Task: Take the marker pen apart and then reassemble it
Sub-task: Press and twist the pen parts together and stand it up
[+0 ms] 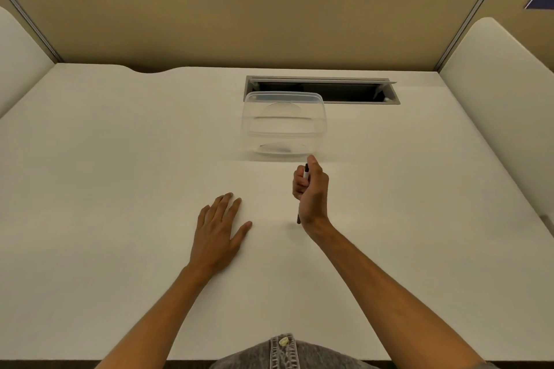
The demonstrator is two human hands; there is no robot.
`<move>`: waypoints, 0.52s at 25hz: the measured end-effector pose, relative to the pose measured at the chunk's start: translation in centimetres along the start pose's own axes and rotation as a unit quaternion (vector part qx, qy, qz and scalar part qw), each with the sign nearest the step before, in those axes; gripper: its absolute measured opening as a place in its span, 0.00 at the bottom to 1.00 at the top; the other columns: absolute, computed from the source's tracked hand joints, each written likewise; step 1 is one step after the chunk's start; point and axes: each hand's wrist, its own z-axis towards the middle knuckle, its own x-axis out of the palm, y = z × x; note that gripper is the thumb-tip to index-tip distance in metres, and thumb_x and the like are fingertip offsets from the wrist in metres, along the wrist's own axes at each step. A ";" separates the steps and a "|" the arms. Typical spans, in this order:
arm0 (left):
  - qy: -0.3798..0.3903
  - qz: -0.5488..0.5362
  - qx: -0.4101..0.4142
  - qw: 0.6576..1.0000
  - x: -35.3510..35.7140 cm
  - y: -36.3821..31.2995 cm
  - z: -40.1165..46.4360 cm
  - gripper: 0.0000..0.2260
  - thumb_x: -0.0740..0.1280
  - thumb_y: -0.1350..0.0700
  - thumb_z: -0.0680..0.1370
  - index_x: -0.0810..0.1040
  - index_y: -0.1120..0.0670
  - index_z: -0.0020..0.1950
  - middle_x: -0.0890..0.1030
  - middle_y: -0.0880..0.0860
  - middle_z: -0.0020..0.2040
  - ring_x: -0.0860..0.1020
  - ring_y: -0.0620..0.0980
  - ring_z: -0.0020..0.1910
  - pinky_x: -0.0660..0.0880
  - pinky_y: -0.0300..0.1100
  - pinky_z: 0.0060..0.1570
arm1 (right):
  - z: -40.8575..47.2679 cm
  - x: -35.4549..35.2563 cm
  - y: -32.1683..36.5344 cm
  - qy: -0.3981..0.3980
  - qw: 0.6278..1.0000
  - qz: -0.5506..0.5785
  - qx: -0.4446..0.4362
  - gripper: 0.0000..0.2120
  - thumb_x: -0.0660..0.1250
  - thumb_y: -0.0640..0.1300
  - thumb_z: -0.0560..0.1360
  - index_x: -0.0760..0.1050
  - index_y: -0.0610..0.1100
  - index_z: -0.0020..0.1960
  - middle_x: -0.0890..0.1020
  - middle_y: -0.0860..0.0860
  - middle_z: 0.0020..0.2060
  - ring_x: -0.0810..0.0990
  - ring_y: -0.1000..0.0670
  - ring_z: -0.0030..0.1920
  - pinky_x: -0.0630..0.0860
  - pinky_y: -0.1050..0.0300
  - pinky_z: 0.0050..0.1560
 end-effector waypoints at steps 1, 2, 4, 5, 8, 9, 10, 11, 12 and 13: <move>0.001 -0.003 -0.001 1.000 0.1 -0.1 0.0 0.31 0.47 0.36 0.78 0.63 0.51 0.75 0.62 0.52 0.77 0.58 0.52 0.76 0.54 0.51 0.74 | 0.1 0.0 -0.1 -0.003 1.000 -0.021 -0.010 0.22 0.53 0.54 0.76 0.54 0.53 0.25 0.57 0.53 0.23 0.52 0.54 0.26 0.49 0.57 0.27; 0.000 -0.005 -0.003 1.000 0.1 -0.1 0.0 0.31 0.46 0.36 0.78 0.63 0.51 0.75 0.62 0.52 0.77 0.58 0.52 0.76 0.54 0.51 0.74 | 0.2 0.1 -0.2 -0.005 0.999 -0.032 -0.016 0.23 0.52 0.54 0.76 0.54 0.53 0.24 0.56 0.54 0.22 0.52 0.54 0.25 0.49 0.57 0.27; -0.002 -0.009 -0.005 1.000 0.2 -0.1 0.0 0.31 0.46 0.36 0.78 0.62 0.51 0.75 0.62 0.52 0.77 0.58 0.52 0.76 0.54 0.51 0.74 | 0.4 0.3 -0.5 -0.006 0.999 -0.032 -0.020 0.24 0.52 0.54 0.77 0.54 0.53 0.22 0.56 0.56 0.21 0.52 0.55 0.24 0.49 0.58 0.27; -0.002 -0.012 -0.005 1.000 0.2 -0.1 0.0 0.31 0.46 0.36 0.78 0.62 0.51 0.75 0.61 0.52 0.77 0.58 0.52 0.76 0.53 0.51 0.74 | 0.4 0.3 -0.7 -0.010 0.999 -0.032 -0.023 0.24 0.51 0.53 0.77 0.53 0.53 0.23 0.56 0.55 0.21 0.52 0.54 0.24 0.49 0.58 0.27; -0.003 -0.013 -0.003 1.000 0.3 0.0 0.0 0.31 0.46 0.36 0.78 0.62 0.51 0.75 0.61 0.52 0.77 0.57 0.51 0.76 0.54 0.51 0.74 | 0.1 0.2 -1.5 -0.012 0.999 -0.035 -0.039 0.21 0.51 0.51 0.76 0.52 0.54 0.25 0.55 0.52 0.24 0.51 0.54 0.26 0.48 0.56 0.29; -0.005 -0.014 -0.004 1.000 0.3 0.0 0.0 0.31 0.46 0.36 0.78 0.62 0.51 0.75 0.62 0.52 0.77 0.58 0.51 0.76 0.54 0.52 0.74 | 0.1 0.2 -1.7 -0.010 0.998 -0.038 -0.043 0.21 0.51 0.50 0.76 0.52 0.54 0.25 0.55 0.52 0.24 0.51 0.54 0.26 0.47 0.56 0.30; -0.006 -0.015 -0.005 1.000 0.4 0.0 0.1 0.31 0.46 0.36 0.78 0.62 0.51 0.75 0.62 0.52 0.77 0.58 0.51 0.76 0.54 0.52 0.74 | 0.2 0.2 -1.8 -0.008 0.998 -0.042 -0.046 0.21 0.51 0.49 0.76 0.53 0.54 0.25 0.55 0.52 0.24 0.51 0.54 0.26 0.47 0.56 0.30; -0.005 -0.015 -0.005 1.000 0.4 0.0 0.1 0.31 0.46 0.36 0.78 0.63 0.51 0.75 0.62 0.52 0.77 0.58 0.52 0.76 0.54 0.52 0.74 | 0.3 0.1 -1.9 -0.006 0.998 -0.043 -0.047 0.21 0.51 0.48 0.76 0.53 0.54 0.24 0.55 0.53 0.24 0.51 0.55 0.26 0.47 0.55 0.30; -0.005 -0.014 -0.004 1.000 0.5 0.0 0.1 0.31 0.47 0.36 0.78 0.63 0.51 0.75 0.62 0.53 0.77 0.58 0.52 0.76 0.54 0.52 0.74 | 0.4 0.1 -1.9 -0.004 0.998 -0.045 -0.049 0.21 0.51 0.47 0.76 0.54 0.53 0.24 0.55 0.53 0.24 0.51 0.55 0.26 0.47 0.55 0.30; -0.006 -0.013 -0.002 1.000 0.5 0.1 0.1 0.31 0.47 0.36 0.78 0.63 0.51 0.75 0.62 0.53 0.77 0.58 0.52 0.76 0.54 0.52 0.74 | 0.5 0.2 -2.1 0.001 0.997 -0.049 -0.054 0.22 0.51 0.47 0.76 0.55 0.53 0.24 0.55 0.55 0.23 0.51 0.55 0.26 0.47 0.55 0.30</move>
